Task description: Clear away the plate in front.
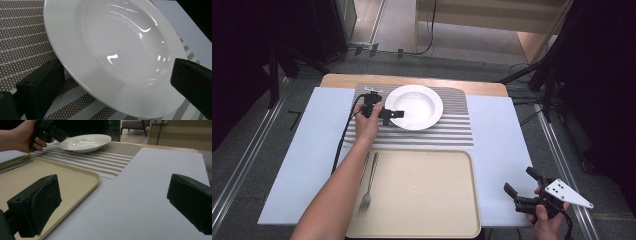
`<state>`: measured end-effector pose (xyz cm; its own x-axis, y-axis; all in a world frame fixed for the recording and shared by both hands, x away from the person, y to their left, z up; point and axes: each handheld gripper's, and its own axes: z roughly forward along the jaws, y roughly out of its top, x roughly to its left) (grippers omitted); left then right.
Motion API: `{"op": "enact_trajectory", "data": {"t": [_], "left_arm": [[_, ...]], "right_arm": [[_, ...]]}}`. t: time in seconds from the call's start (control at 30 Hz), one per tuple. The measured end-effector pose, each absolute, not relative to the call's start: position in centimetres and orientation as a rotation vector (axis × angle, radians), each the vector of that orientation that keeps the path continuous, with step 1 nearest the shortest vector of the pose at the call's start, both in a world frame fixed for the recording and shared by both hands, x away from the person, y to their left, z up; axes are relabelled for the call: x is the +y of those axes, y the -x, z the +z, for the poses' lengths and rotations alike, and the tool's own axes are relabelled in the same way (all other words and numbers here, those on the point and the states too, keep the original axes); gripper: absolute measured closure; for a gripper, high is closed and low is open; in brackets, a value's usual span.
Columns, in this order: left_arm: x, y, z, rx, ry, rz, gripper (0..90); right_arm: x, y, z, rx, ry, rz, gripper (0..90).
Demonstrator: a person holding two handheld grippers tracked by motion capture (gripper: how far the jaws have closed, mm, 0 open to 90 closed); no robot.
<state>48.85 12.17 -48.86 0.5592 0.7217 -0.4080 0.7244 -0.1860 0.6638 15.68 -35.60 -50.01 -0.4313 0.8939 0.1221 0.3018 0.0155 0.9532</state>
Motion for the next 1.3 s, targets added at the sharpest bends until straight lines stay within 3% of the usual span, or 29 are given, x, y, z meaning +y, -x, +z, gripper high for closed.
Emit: {"op": "enact_trajectory", "data": {"t": [0.23, 0.4, 0.57, 0.67, 0.73, 0.87, 0.97, 1.07, 1.17, 1.3], "left_arm": [[12.1, -49.4, -49.2, 1.194, -1.881, -0.051, 1.2], [11.9, -49.6, -49.5, 1.254, -1.855, -0.060, 12.6], [11.4, -49.5, -49.6, 1.285, -1.846, -0.056, 12.8], [11.0, -49.6, -49.8, 1.336, -1.849, -0.039, 23.9], [10.5, -49.4, -49.8, 1.365, -1.880, 0.018, 26.6], [10.2, -49.2, -49.6, 1.410, -1.929, 0.127, 49.1], [10.1, -49.3, -49.5, 1.438, -1.922, 0.123, 51.6], [9.7, -49.1, -49.4, 1.426, -1.882, 0.101, 60.5], [9.4, -49.0, -49.0, 1.406, -1.882, 0.139, 62.7], [9.2, -48.6, -48.3, 1.341, -1.847, 0.115, 72.0]], "right_arm": [[-35.5, -15.7, -50.0, 1.765, -1.223, 1.431, 0.0], [-35.6, -15.7, -50.1, 1.764, -1.225, 1.435, 0.0], [-35.6, -15.8, -50.1, 1.767, -1.225, 1.430, 0.0], [-35.6, -15.8, -50.2, 1.769, -1.227, 1.430, 0.0], [-35.6, -15.8, -50.2, 1.769, -1.233, 1.432, 0.0], [-35.5, -15.9, -50.3, 1.777, -1.228, 1.424, 0.0], [-35.4, -16.0, -50.4, 1.779, -1.228, 1.420, 0.0], [-35.3, -16.0, -50.4, 1.779, -1.235, 1.414, 0.0], [-35.4, -16.0, -50.4, 1.777, -1.234, 1.414, 0.0], [-35.5, -15.9, -50.4, 1.774, -1.245, 1.412, 0.0]]}}
